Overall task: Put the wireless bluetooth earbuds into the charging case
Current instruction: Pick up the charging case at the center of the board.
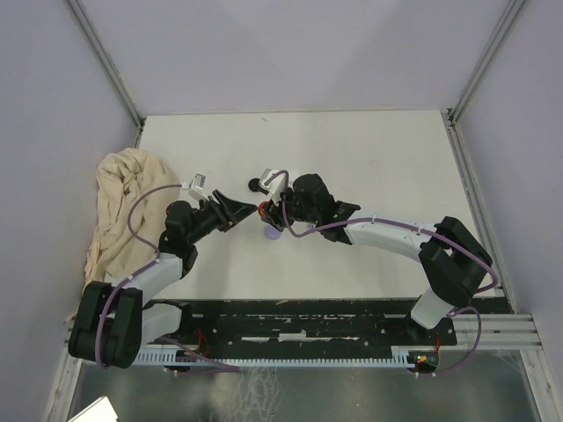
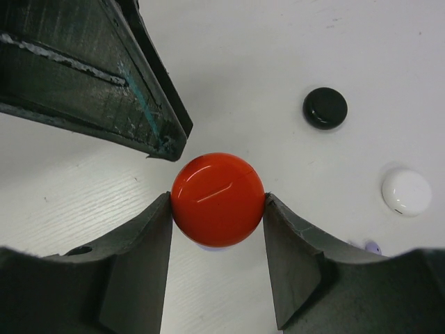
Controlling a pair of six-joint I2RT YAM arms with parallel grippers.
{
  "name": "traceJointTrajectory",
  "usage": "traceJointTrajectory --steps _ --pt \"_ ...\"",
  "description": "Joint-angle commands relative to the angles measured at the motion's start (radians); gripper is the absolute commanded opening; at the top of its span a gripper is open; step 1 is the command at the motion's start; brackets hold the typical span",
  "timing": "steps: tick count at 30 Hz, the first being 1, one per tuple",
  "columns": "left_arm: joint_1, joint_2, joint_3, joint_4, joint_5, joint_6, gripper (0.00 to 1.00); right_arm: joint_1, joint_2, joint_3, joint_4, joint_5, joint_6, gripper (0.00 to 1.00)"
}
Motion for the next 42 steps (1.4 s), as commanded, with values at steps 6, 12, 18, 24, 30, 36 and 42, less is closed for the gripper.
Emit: traceJointTrajectory --steps 6,12,18,24,30,36,42 --pt "-0.052 0.047 0.060 0.066 -0.004 -0.014 0.59 0.004 -0.014 0.038 0.026 0.005 0.000 0.19" --pt "-0.070 0.065 0.069 0.074 -0.010 -0.012 0.55 0.004 -0.017 0.036 0.027 0.004 0.000 0.19" --pt "-0.081 0.079 0.072 0.083 -0.017 -0.012 0.52 0.004 -0.017 0.033 0.031 -0.001 0.000 0.19" --pt "-0.083 0.090 0.072 0.095 -0.019 -0.015 0.48 0.004 -0.018 0.033 0.031 -0.001 0.000 0.19" --pt "-0.084 0.092 0.078 0.097 -0.023 -0.017 0.44 0.004 -0.020 0.031 0.032 -0.006 0.000 0.18" --pt "-0.087 0.097 0.077 0.107 -0.024 -0.021 0.43 0.004 -0.020 0.030 0.035 -0.009 0.001 0.18" --pt "-0.090 0.101 0.076 0.112 -0.025 -0.023 0.41 0.004 -0.023 0.027 0.035 -0.009 0.003 0.18"
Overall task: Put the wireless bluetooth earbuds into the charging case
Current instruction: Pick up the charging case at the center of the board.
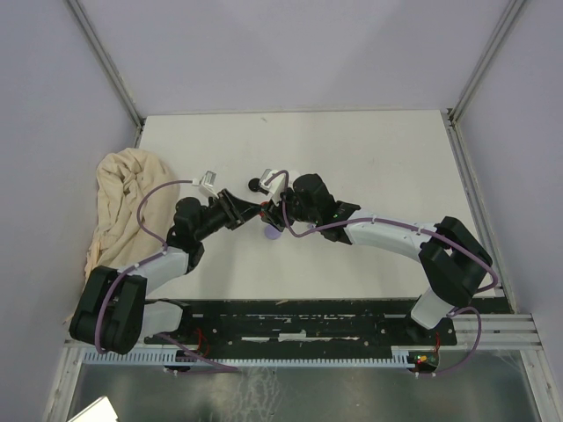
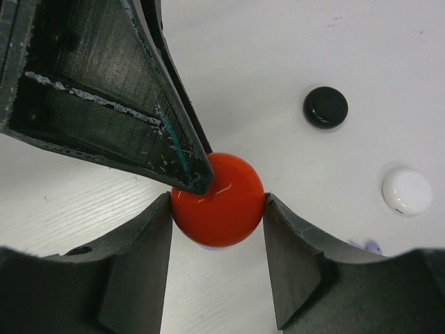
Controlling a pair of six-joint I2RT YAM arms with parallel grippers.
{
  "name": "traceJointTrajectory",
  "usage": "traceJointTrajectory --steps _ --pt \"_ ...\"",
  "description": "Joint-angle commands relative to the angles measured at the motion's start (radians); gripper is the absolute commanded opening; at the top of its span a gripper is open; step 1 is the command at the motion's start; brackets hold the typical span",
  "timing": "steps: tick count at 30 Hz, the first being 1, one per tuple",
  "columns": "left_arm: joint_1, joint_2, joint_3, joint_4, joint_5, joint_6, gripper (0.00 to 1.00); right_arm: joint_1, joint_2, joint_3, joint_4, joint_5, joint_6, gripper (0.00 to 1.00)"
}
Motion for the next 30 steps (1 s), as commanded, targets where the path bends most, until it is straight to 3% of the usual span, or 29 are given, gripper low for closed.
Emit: traceJointTrajectory --steps 1,12,16,20,22,23,25,30 --pt "-0.008 0.005 0.035 0.061 -0.005 -0.024 0.41 0.004 -0.023 0.028 0.039 -0.008 0.003 0.18" --pt "-0.011 0.014 0.036 0.072 -0.011 -0.030 0.38 0.004 -0.025 0.027 0.041 -0.015 0.004 0.18" --pt "-0.011 0.013 0.035 0.072 -0.012 -0.030 0.30 0.004 -0.026 0.023 0.042 -0.014 0.005 0.18" --pt "-0.013 0.015 0.034 0.081 -0.011 -0.033 0.14 0.004 -0.026 0.024 0.042 -0.008 0.007 0.20" --pt "-0.013 0.016 0.032 0.088 -0.014 -0.035 0.06 0.004 -0.029 0.025 0.044 0.001 0.018 0.36" --pt "-0.013 0.017 0.031 0.090 -0.018 -0.037 0.04 0.004 -0.032 0.024 0.046 0.007 0.024 0.50" --pt "-0.013 0.022 0.032 0.089 -0.025 -0.039 0.03 0.002 -0.049 0.018 0.057 0.040 0.041 0.68" --pt "-0.011 0.046 0.049 0.068 -0.063 -0.034 0.03 -0.030 -0.139 -0.007 0.062 0.121 0.119 0.92"
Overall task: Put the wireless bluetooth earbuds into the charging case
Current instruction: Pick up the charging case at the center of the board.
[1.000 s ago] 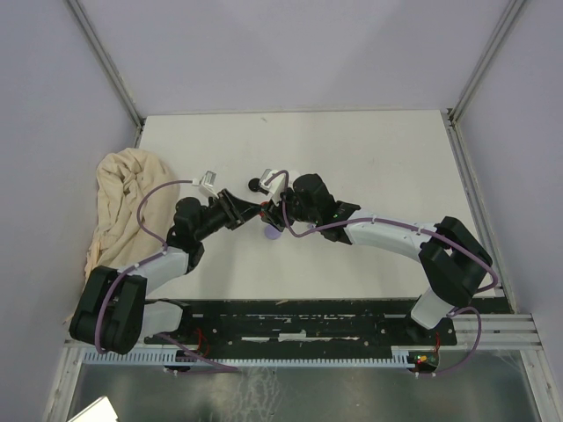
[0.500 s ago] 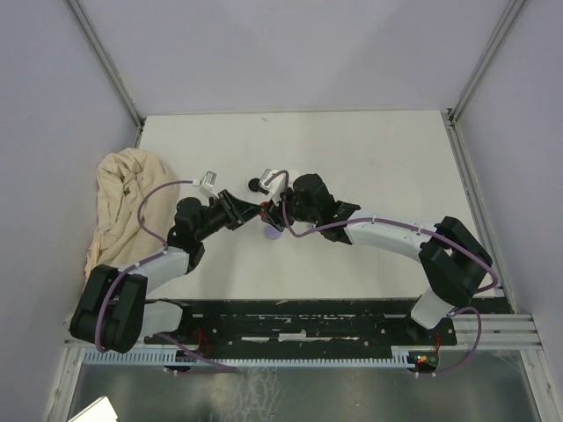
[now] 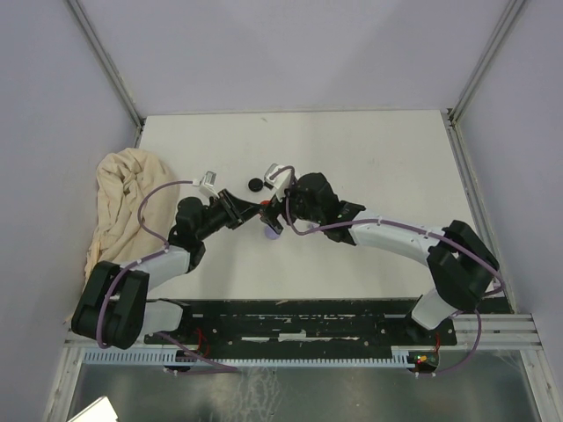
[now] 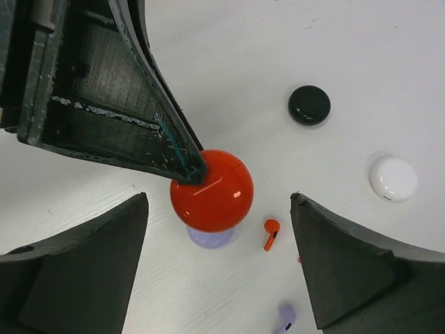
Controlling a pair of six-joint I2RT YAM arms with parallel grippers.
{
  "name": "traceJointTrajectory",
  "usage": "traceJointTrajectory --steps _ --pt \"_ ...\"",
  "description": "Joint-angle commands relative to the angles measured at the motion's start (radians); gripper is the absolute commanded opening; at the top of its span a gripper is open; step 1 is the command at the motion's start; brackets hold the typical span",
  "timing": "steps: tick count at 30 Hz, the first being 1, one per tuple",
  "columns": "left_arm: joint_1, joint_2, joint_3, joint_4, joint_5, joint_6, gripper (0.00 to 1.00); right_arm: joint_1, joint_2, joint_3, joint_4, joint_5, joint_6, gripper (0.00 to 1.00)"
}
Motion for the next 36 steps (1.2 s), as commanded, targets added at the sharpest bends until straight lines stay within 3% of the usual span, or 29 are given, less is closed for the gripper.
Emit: traceJointTrajectory --steps 1,3,10,22,36 --pt "-0.005 0.032 0.054 0.046 -0.042 -0.029 0.03 -0.040 -0.141 -0.005 0.050 0.084 0.097 0.95" --pt "-0.005 0.047 0.061 0.062 -0.042 -0.038 0.03 -0.065 -0.173 0.001 0.013 0.123 0.134 1.00" --pt "-0.005 0.086 0.066 0.153 -0.009 -0.078 0.03 -0.100 -0.142 0.117 -0.225 0.196 0.221 1.00" --pt "-0.005 0.088 0.076 0.189 0.018 -0.115 0.03 -0.101 -0.043 0.125 -0.195 0.128 0.279 0.99" --pt "-0.006 0.118 0.080 0.259 0.068 -0.183 0.03 -0.105 0.033 0.138 -0.145 0.154 0.279 1.00"
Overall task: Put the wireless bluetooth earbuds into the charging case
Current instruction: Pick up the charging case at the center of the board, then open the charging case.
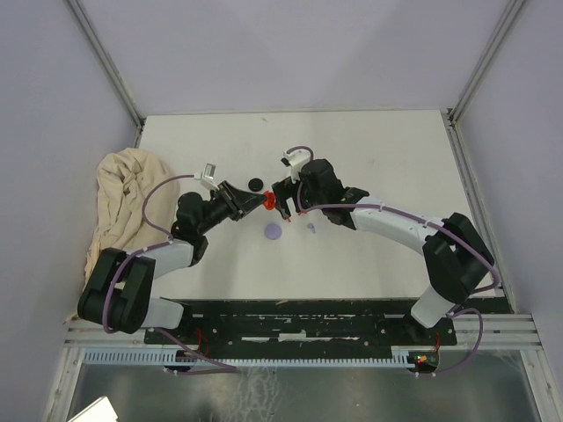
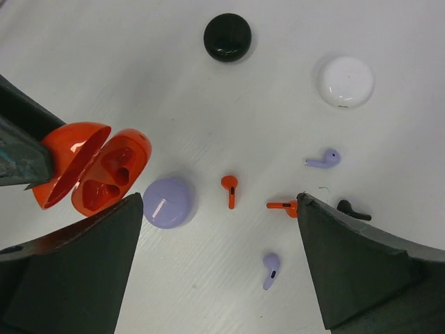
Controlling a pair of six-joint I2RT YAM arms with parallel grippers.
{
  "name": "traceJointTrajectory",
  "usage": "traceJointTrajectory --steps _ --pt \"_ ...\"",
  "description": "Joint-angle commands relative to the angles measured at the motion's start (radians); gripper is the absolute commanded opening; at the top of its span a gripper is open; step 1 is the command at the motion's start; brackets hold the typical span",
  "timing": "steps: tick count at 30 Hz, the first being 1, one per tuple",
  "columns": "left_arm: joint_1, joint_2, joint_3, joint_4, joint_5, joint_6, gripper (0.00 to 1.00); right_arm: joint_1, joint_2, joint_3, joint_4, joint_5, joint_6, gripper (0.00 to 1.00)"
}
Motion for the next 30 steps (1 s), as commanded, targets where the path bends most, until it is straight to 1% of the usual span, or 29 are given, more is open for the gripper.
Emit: traceJointTrajectory --steps 1,6,9,12,14,16,19,22,26,30 --pt "-0.006 0.028 0.033 0.123 0.052 -0.067 0.03 -0.003 0.017 0.048 0.075 0.017 0.014 1.00" --pt "0.017 0.044 0.033 0.130 0.039 -0.105 0.03 -0.016 -0.012 0.015 0.059 0.057 0.010 1.00" --pt "0.059 0.045 0.038 0.113 0.025 -0.129 0.03 -0.021 -0.013 0.015 0.001 0.086 -0.008 1.00" --pt "0.096 0.056 0.043 0.109 0.027 -0.156 0.03 -0.021 0.021 0.049 -0.085 0.118 -0.033 0.97" --pt "0.116 0.062 0.041 0.118 0.033 -0.173 0.03 -0.021 0.050 0.068 -0.129 0.142 -0.044 0.94" --pt "0.129 0.067 0.032 0.134 0.038 -0.191 0.03 -0.023 0.085 0.097 -0.175 0.138 -0.061 0.84" --pt "0.144 0.068 0.015 0.152 0.046 -0.203 0.03 -0.023 0.141 0.150 -0.233 0.082 -0.089 0.75" --pt "0.159 0.067 -0.006 0.172 0.051 -0.214 0.03 -0.023 0.203 0.216 -0.280 0.044 -0.096 0.70" --pt "0.199 0.064 -0.053 0.220 0.066 -0.248 0.03 -0.022 0.292 0.315 -0.318 0.003 -0.091 0.61" --pt "0.229 0.069 -0.077 0.258 0.091 -0.278 0.03 -0.021 0.349 0.375 -0.349 -0.014 -0.084 0.61"
